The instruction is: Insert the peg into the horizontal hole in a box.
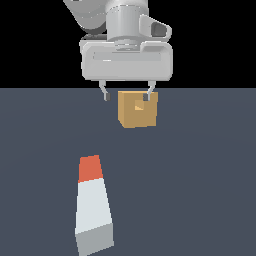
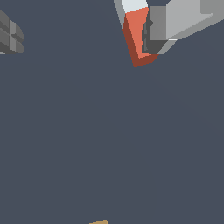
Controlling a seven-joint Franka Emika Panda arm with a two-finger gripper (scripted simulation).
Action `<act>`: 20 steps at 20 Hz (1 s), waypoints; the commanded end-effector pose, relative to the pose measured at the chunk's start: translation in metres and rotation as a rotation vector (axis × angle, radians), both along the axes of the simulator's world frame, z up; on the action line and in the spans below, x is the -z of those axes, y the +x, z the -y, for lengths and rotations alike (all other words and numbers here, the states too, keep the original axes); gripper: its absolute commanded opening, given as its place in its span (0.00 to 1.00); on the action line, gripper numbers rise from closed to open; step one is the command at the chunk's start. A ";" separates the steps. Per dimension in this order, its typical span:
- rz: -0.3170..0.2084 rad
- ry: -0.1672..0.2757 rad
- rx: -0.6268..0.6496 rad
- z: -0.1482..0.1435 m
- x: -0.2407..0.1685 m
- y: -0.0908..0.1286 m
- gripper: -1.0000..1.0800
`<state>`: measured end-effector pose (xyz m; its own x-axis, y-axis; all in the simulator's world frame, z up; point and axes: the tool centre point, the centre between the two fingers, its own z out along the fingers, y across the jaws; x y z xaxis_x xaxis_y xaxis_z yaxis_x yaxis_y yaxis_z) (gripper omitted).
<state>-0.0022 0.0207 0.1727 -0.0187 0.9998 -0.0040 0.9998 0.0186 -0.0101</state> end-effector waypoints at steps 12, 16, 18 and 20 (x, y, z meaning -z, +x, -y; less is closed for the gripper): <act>0.001 0.001 -0.040 0.023 0.013 -0.011 0.96; 0.002 0.001 -0.073 0.043 0.025 -0.019 0.96; 0.003 0.001 -0.093 0.056 0.031 -0.023 0.96; 0.004 0.002 -0.115 0.069 0.039 -0.028 0.96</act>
<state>-0.0262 -0.0381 0.1394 -0.1175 0.9931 -0.0025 0.9930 0.1175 -0.0066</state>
